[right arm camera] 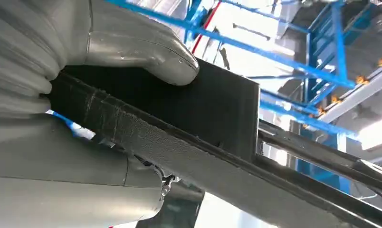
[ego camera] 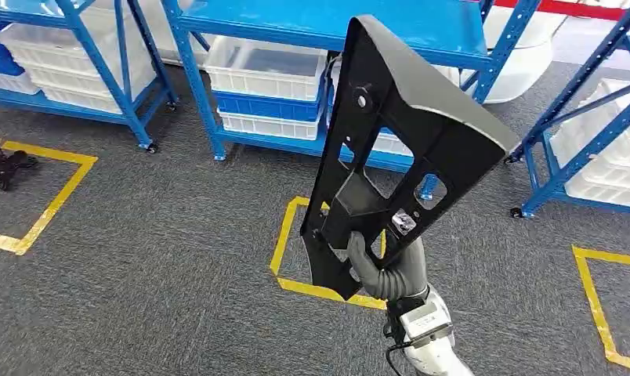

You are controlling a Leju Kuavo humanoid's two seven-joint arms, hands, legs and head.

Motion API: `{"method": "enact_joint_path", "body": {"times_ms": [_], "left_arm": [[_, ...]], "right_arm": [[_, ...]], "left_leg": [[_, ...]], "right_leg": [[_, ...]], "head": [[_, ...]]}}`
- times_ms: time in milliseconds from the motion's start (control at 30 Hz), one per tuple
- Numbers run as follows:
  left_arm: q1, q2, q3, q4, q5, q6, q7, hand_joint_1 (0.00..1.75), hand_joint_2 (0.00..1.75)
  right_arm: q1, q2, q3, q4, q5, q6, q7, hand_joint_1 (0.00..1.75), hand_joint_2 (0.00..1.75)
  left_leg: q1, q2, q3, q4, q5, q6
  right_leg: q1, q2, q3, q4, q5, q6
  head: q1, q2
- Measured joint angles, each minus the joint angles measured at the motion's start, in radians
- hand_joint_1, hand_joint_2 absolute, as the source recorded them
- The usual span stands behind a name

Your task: Take the parts from the cabinet and place them on the table.

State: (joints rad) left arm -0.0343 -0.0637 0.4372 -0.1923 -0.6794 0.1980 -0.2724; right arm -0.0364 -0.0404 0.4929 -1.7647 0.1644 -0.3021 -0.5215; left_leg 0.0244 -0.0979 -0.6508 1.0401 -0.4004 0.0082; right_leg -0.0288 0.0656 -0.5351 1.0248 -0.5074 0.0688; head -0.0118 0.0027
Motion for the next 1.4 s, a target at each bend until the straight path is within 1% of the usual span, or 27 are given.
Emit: {"method": "enact_joint_path", "body": {"times_ms": [33, 133, 167, 200, 233, 300, 333, 367, 433, 467, 500, 533, 667, 700, 733, 800, 867, 900, 967, 1000, 1033, 1133, 1167, 1233, 1267, 1333, 1400], "left_arm": [[-0.001, 0.000, 0.000, 0.000, 0.000, 0.000, 0.000, 0.00, 1.75], [0.009, 0.001, 0.000, 0.000, 0.000, 0.000, 0.000, 0.00, 1.75], [0.010, 0.003, 0.001, 0.000, 0.000, 0.000, 0.000, 0.00, 1.75], [0.010, 0.003, 0.001, 0.000, 0.000, 0.000, 0.000, 0.00, 1.75], [0.009, 0.002, 0.001, 0.000, 0.000, 0.000, -0.001, 0.00, 1.75], [0.007, 0.002, 0.001, 0.000, -0.002, 0.000, -0.004, 0.00, 1.75], [0.007, 0.002, 0.001, 0.000, -0.002, 0.000, -0.004, 0.00, 1.75], [0.008, 0.002, 0.001, 0.000, -0.002, 0.000, -0.005, 0.00, 1.75], [0.008, 0.003, 0.002, 0.000, -0.002, 0.000, -0.006, 0.00, 1.75], [0.007, 0.003, 0.002, 0.000, -0.002, 0.000, -0.006, 0.00, 1.75], [0.005, 0.003, 0.003, 0.000, -0.002, 0.000, -0.006, 0.00, 1.75], [0.002, 0.001, 0.003, 0.000, -0.002, 0.000, -0.006, 0.00, 1.75], [0.001, 0.003, 0.007, 0.000, -0.006, -0.007, -0.020, 0.00, 1.75], [0.001, 0.003, 0.008, 0.000, -0.008, -0.009, -0.024, 0.00, 1.75], [0.000, 0.005, 0.008, 0.000, -0.009, -0.010, -0.027, 0.00, 1.75], [-0.003, 0.008, 0.010, 0.000, -0.009, -0.010, -0.030, 0.00, 1.75], [-0.002, 0.009, 0.010, 0.000, -0.010, -0.010, -0.031, 0.00, 1.75], [0.000, 0.009, 0.010, 0.000, -0.011, -0.010, -0.030, 0.00, 1.75], [0.003, 0.009, 0.010, 0.000, -0.012, -0.010, -0.030, 0.00, 1.75], [0.003, 0.009, 0.010, 0.000, -0.012, -0.010, -0.030, 0.00, 1.75], [0.002, 0.009, 0.010, 0.000, -0.013, -0.009, -0.030, 0.00, 1.75], [0.010, 0.009, 0.011, 0.000, -0.014, -0.008, -0.030, 0.00, 1.75], [0.012, 0.009, 0.013, 0.000, -0.014, -0.008, -0.030, 0.00, 1.75], [0.013, 0.009, 0.014, 0.000, -0.014, -0.008, -0.030, 0.00, 1.75], [0.011, 0.009, 0.014, 0.000, -0.014, -0.008, -0.031, 0.00, 1.75], [0.008, 0.007, 0.014, 0.000, -0.014, -0.009, -0.032, 0.00, 1.75], [0.011, 0.007, 0.014, 0.000, -0.017, -0.010, -0.034, 0.00, 1.75]], "right_arm": [[0.000, 0.000, 0.001, 0.000, 0.000, 0.000, 0.000, 1.75, 1.75], [-0.001, 0.000, 0.002, 0.000, 0.000, 0.000, 0.000, 1.75, 1.75], [-0.002, 0.001, 0.002, 0.000, 0.000, 0.000, 0.000, 1.75, 1.75], [-0.002, 0.002, 0.002, 0.000, 0.000, 0.000, 0.000, 1.75, 1.75], [-0.001, 0.003, 0.003, 0.000, 0.001, 0.000, 0.000, 1.75, 1.75], [0.000, 0.002, 0.004, 0.000, 0.002, 0.000, 0.000, 1.75, 1.75], [0.000, 0.002, 0.005, 0.000, 0.003, 0.001, 0.000, 1.75, 1.75], [0.001, 0.001, 0.007, 0.000, 0.005, 0.002, 0.000, 1.75, 1.75], [0.001, 0.001, 0.009, 0.000, 0.008, 0.003, 0.000, 1.75, 1.75], [0.001, 0.001, 0.009, 0.000, 0.009, 0.003, 0.000, 1.75, 1.75], [0.001, 0.000, 0.009, 0.000, 0.010, 0.003, 0.000, 1.75, 1.75], [0.000, -0.001, 0.009, 0.000, 0.012, 0.003, 0.000, 1.75, 1.75], [0.000, -0.005, 0.015, -0.001, 0.022, 0.003, -0.002, 1.75, 1.75], [0.000, -0.007, 0.016, -0.002, 0.024, 0.003, -0.002, 1.75, 1.75], [0.001, -0.010, 0.016, -0.003, 0.024, 0.002, -0.002, 1.75, 1.75], [0.005, -0.017, 0.018, -0.003, 0.025, 0.002, -0.002, 1.75, 1.75], [0.014, -0.025, 0.018, -0.003, 0.032, 0.002, -0.004, 1.75, 1.75], [0.016, -0.027, 0.019, -0.003, 0.038, 0.003, -0.005, 1.75, 1.75], [0.016, -0.029, 0.019, -0.003, 0.047, 0.005, -0.006, 1.75, 1.75], [0.016, -0.031, 0.019, -0.003, 0.052, 0.006, -0.006, 1.75, 1.75], [0.017, -0.033, 0.021, -0.003, 0.056, 0.006, -0.006, 1.75, 1.75], [0.018, -0.036, 0.023, -0.003, 0.063, 0.008, -0.008, 1.75, 1.75], [0.018, -0.036, 0.024, -0.005, 0.066, 0.008, -0.008, 1.75, 1.75], [0.022, -0.036, 0.026, -0.009, 0.070, 0.009, -0.009, 1.75, 1.75], [0.025, -0.037, 0.026, -0.011, 0.071, 0.010, -0.010, 1.75, 1.75], [0.033, -0.039, 0.026, -0.011, 0.072, 0.009, -0.010, 1.75, 1.75], [0.046, -0.040, 0.027, -0.011, 0.074, 0.009, -0.012, 1.75, 1.75]], "left_leg": [[-0.009, -0.011, -0.004, 0.004, 0.001, -0.006], [-0.003, -0.029, -0.008, -0.014, 0.019, -0.031], [0.000, -0.024, -0.013, -0.008, 0.017, -0.034], [-0.009, 0.030, -0.022, 0.019, -0.008, -0.035], [-0.010, 0.065, -0.049, 0.082, -0.051, -0.038], [-0.007, 0.088, -0.118, 0.242, -0.125, -0.041], [-0.007, 0.090, -0.141, 0.298, -0.141, -0.043], [-0.006, 0.092, -0.139, 0.301, -0.133, -0.044], [-0.003, 0.104, -0.066, 0.177, -0.068, -0.042], [-0.003, 0.128, -0.014, 0.087, -0.031, -0.040], [-0.007, 0.182, 0.019, 0.022, -0.030, -0.039], [-0.014, 0.182, 0.021, 0.014, -0.031, -0.026], [-0.018, 0.124, 0.008, 0.010, -0.022, -0.001], [-0.013, 0.112, 0.009, 0.007, -0.019, 0.004], [-0.012, 0.103, 0.005, 0.007, -0.016, 0.013], [-0.012, 0.072, -0.003, 0.007, -0.011, 0.020], [-0.012, 0.041, -0.009, 0.007, -0.007, 0.023], [-0.012, 0.025, -0.009, 0.007, -0.005, 0.021], [-0.011, -0.005, -0.009, 0.007, 0.000, 0.014], [-0.010, -0.018, -0.011, 0.007, 0.004, 0.008], [-0.017, -0.029, -0.014, 0.012, 0.005, 0.002], [-0.012, -0.055, -0.017, -0.004, 0.019, -0.018], [-0.011, -0.065, -0.024, -0.005, 0.024, -0.026], [-0.017, 0.040, -0.045, 0.051, -0.022, -0.026], [-0.014, 0.070, -0.076, 0.123, -0.067, -0.029], [-0.010, 0.089, -0.141, 0.277, -0.134, -0.035], [-0.008, 0.095, -0.140, 0.293, -0.124, -0.040]], "right_leg": [[0.005, -0.013, -0.004, -0.003, 0.006, -0.013], [0.014, -0.034, 0.003, -0.001, 0.017, -0.035], [-0.003, -0.047, 0.003, -0.010, 0.026, -0.047], [0.000, -0.055, 0.003, -0.010, 0.026, -0.051], [0.001, -0.067, 0.003, -0.010, 0.028, -0.059], [0.009, -0.091, 0.003, -0.010, 0.026, -0.061], [0.011, -0.104, 0.002, -0.009, 0.025, -0.062], [0.012, -0.116, 0.003, -0.009, 0.025, -0.063], [0.012, -0.140, 0.008, -0.009, 0.022, -0.064], [0.012, -0.150, 0.012, -0.008, 0.018, -0.061], [0.018, -0.158, 0.017, -0.007, 0.013, -0.053], [0.032, -0.167, 0.012, -0.001, 0.008, -0.047], [0.033, -0.205, 0.018, -0.007, 0.003, -0.032], [0.025, -0.149, 0.005, 0.014, -0.013, -0.029], [0.022, -0.101, -0.019, 0.067, -0.042, -0.036], [0.021, -0.073, -0.100, 0.228, -0.105, -0.047], [0.021, -0.069, -0.147, 0.309, -0.120, -0.041], [0.019, -0.068, -0.136, 0.277, -0.100, -0.031], [0.012, -0.051, -0.056, 0.111, -0.026, -0.010], [0.005, -0.001, -0.013, 0.026, 0.000, -0.006], [0.009, 0.018, -0.010, 0.008, 0.000, -0.013], [0.019, -0.017, -0.003, 0.007, 0.010, -0.032], [0.011, -0.031, -0.003, 0.001, 0.018, -0.042], [0.005, -0.056, -0.003, -0.001, 0.024, -0.055], [0.009, -0.070, -0.003, -0.001, 0.023, -0.059], [0.015, -0.102, -0.004, -0.001, 0.022, -0.061], [0.015, -0.132, -0.002, 0.000, 0.020, -0.062]], "head": [[-0.002, 0.000], [-0.004, 0.000], [-0.005, 0.000], [-0.007, 0.000], [-0.015, 0.000], [-0.015, 0.000], [-0.015, 0.000], [-0.015, 0.000], [-0.016, 0.000], [-0.016, 0.000], [-0.016, 0.000], [-0.018, 0.000], [-0.014, 0.000], [-0.013, 0.000], [-0.013, 0.000], [-0.013, 0.000], [-0.013, 0.000], [-0.012, 0.000], [-0.013, 0.000], [-0.012, 0.000], [-0.013, 0.000], [-0.013, 0.000], [-0.013, 0.000], [-0.022, 0.000], [-0.025, 0.000], [-0.024, 0.000], [-0.023, 0.000]]}}
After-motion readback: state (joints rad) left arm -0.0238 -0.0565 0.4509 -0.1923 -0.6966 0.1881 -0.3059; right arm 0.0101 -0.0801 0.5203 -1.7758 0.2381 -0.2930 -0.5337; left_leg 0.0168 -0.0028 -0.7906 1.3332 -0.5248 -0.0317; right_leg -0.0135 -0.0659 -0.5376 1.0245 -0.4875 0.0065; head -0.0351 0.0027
